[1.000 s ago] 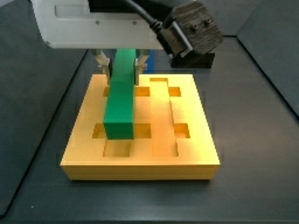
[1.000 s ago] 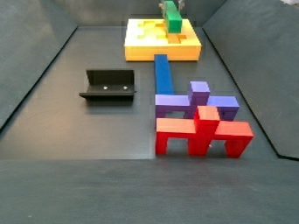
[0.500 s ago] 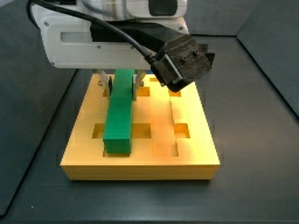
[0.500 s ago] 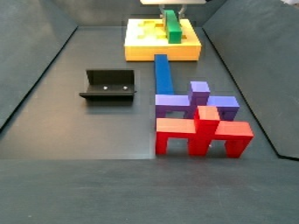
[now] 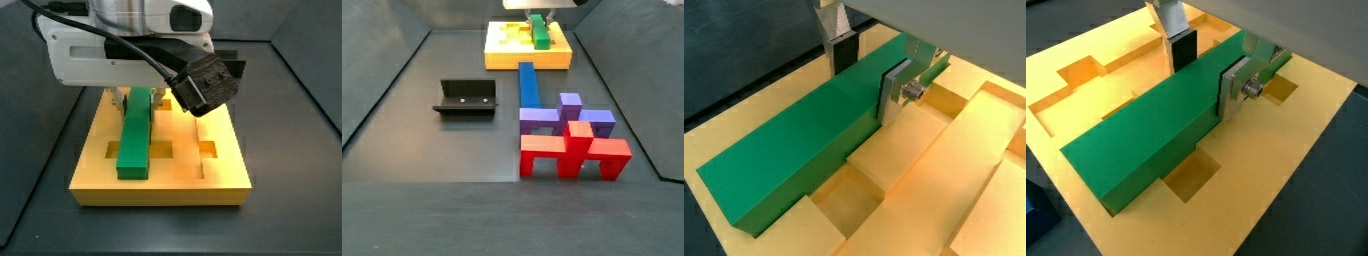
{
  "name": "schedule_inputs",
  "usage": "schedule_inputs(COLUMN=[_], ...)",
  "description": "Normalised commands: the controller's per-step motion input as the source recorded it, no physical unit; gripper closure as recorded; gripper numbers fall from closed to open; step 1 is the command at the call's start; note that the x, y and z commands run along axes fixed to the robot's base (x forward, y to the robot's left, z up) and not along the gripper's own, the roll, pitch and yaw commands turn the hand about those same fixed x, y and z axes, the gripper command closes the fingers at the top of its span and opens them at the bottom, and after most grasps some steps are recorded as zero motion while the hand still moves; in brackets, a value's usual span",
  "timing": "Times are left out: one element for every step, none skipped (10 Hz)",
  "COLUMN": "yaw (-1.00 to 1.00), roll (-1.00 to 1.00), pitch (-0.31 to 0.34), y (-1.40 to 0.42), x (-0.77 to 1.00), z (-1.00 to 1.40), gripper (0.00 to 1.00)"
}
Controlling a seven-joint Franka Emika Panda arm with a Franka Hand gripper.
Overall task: Pick up the green object. Move up. Move to above the board. Insert the green object.
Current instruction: Insert the green object.
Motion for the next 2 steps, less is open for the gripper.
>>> schedule_inputs(yaw=[0.00, 0.00], roll=[0.09, 0.00], pitch=[0.000, 0.000], y=[0.00, 0.00], x=[0.00, 0.00], z=[-0.40, 0.00], gripper=[1.00, 1.00])
